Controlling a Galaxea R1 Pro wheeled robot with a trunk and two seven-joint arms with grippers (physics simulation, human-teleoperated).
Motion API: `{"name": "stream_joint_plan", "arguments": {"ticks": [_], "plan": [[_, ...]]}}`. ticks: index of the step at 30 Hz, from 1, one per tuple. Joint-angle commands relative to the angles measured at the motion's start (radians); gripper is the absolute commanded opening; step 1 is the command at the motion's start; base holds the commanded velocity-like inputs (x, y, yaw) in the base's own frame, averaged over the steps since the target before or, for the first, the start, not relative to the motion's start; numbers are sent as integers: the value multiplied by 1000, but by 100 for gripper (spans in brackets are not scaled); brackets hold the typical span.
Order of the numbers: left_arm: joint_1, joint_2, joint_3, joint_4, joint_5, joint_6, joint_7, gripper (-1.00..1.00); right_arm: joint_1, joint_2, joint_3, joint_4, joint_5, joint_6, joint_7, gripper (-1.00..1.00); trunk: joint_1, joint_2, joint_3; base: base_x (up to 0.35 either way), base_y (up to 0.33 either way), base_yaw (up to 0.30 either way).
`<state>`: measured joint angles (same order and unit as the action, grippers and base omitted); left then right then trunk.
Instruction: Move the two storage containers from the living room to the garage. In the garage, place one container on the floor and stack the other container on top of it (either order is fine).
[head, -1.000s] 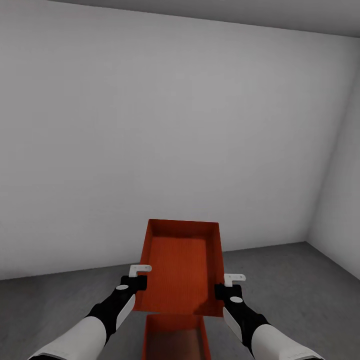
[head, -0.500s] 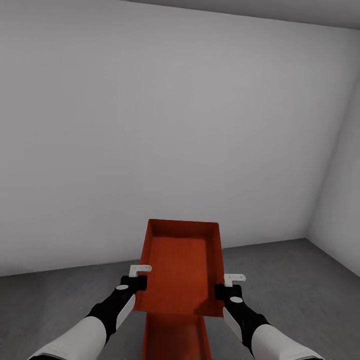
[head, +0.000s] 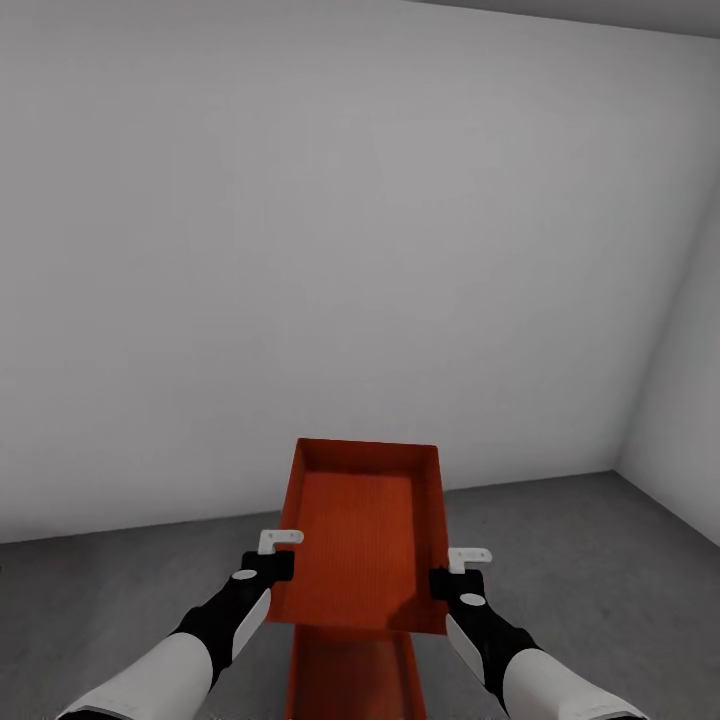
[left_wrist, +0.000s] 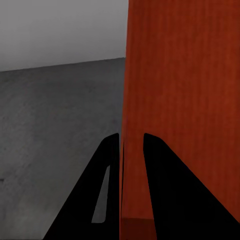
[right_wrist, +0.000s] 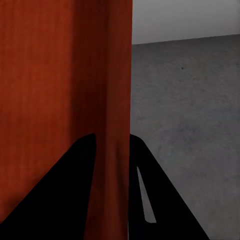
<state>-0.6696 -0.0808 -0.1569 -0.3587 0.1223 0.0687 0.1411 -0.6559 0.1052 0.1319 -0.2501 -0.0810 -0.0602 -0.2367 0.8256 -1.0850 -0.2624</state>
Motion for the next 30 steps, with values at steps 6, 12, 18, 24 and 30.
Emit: {"name": "stream_joint_plan", "arguments": {"ticks": [6,12,18,24,30], "plan": [[-1,22,0,-5,-9,-87,25,-100,-1,-1,-6,3,-19,-4,-6,-100,0,-1,-11,0,0,61],[-1,23,0,-5,-9,-87,25,-100,-1,-1,-6,3,-19,-5,-6,-100,0,-1,-20,0,0,61],[-1,23,0,-4,-9,-87,25,-100,-1,-1,-6,3,-19,-4,-6,-100,0,-1,-30,0,0,62],[-1,22,-2,-4,-9,-86,24,-100,-1,-1,-6,3,-19,-5,-6,-100,0,-1,-39,24,0,62],[-1,22,-3,-5,-9,-87,25,-100,-1,-1,-6,3,-19,-4,-6,-100,0,-1,-49,82,0,64]]}}
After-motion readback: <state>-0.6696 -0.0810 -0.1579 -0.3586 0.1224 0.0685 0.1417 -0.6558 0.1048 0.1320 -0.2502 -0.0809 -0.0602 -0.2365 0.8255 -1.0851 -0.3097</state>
